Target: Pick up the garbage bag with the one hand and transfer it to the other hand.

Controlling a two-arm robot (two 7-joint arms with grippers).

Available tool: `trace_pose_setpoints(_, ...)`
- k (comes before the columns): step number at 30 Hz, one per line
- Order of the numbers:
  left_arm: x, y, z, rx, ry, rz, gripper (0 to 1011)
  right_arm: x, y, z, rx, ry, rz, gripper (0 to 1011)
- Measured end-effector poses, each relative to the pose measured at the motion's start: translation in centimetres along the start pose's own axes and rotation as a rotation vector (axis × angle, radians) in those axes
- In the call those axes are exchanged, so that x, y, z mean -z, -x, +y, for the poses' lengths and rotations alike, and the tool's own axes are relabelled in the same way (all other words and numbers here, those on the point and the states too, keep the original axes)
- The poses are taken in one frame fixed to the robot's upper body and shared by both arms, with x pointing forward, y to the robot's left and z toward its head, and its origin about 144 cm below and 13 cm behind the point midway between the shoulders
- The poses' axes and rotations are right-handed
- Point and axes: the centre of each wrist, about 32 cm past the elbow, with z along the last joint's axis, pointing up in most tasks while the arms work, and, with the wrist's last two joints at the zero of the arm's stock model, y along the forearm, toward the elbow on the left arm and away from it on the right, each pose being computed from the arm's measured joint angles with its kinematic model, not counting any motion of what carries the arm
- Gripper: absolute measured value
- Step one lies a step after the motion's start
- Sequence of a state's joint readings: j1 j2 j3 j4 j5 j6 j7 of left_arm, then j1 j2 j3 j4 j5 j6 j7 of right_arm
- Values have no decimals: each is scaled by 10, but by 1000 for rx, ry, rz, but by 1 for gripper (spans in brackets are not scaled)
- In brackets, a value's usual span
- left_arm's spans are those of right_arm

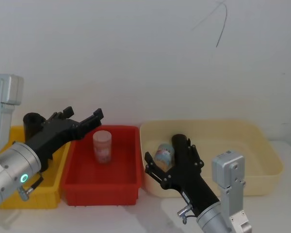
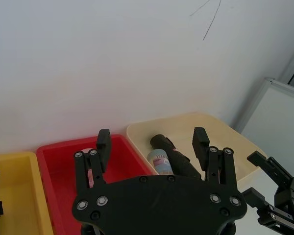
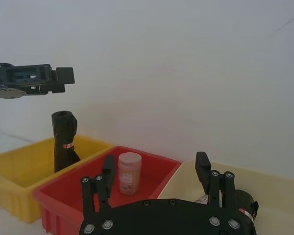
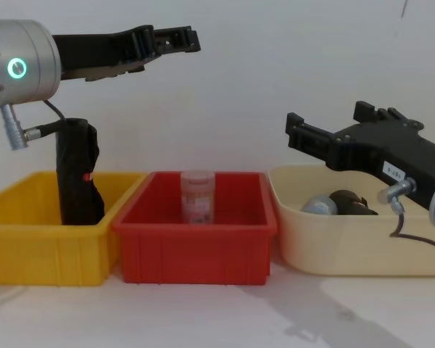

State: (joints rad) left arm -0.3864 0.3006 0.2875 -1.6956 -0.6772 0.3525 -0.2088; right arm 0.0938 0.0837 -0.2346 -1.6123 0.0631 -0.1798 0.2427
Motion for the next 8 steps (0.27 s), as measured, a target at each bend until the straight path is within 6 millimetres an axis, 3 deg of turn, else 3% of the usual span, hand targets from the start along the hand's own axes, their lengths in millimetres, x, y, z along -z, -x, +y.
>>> trace_pose_setpoints(8, 0, 0, 0, 0, 0, 0, 1001, 0, 0, 0, 0, 0, 0, 1000)
